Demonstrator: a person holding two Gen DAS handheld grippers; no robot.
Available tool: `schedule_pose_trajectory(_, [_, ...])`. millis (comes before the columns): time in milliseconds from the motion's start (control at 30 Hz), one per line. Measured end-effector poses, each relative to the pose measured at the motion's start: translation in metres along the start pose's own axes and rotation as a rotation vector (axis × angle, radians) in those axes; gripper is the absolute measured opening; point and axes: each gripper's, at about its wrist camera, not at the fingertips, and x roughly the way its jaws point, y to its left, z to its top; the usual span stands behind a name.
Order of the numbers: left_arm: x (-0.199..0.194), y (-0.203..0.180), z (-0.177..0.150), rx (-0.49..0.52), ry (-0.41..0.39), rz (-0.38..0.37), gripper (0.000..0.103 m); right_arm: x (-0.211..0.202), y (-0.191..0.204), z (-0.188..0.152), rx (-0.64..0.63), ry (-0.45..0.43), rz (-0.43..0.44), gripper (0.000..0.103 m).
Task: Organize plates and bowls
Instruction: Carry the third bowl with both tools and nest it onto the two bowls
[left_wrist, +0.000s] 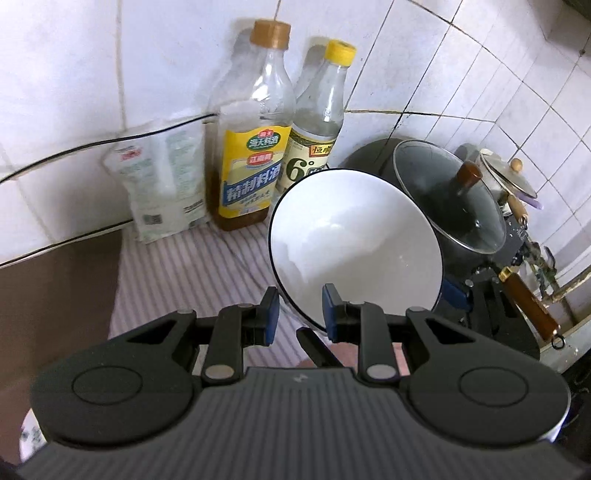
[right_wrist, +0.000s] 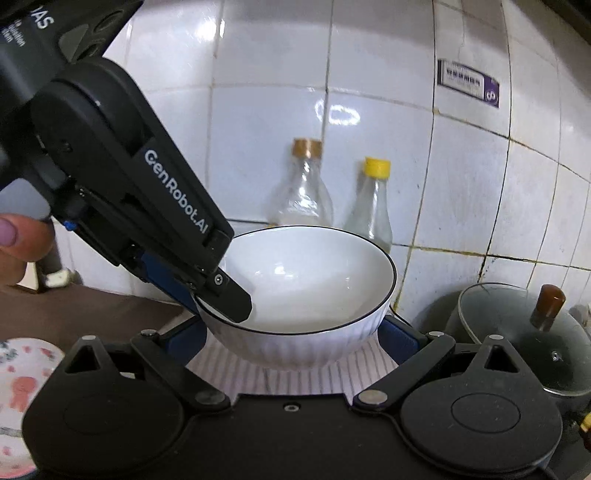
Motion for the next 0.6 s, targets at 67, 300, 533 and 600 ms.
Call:
schedule_pose_trajectory(67, [-0.014, 0.000, -0.007, -0.011, -0.007, 0.014, 0.023, -0.013, 0.004, 0.002, 0.014, -0.010, 0.014, 0.101])
schedule_pose_trajectory(300, [-0.053, 0.000, -0.036, -0.031, -0.009, 0.064, 0.023, -0.045, 0.020, 0.010, 0.008, -0.015, 0.074, 0.101])
schedule_pose_trajectory(533, [-0.064, 0.004, -0.067, -0.080, 0.029, 0.092, 0.023, -0.065, 0.034, 0.000, -0.009, 0.026, 0.111, 0.100])
schedule_pose_trajectory(600, [-0.061, 0.005, -0.077, -0.093, 0.049, 0.101, 0.023, -0.067, 0.038, -0.006, -0.016, 0.041, 0.119, 0.100])
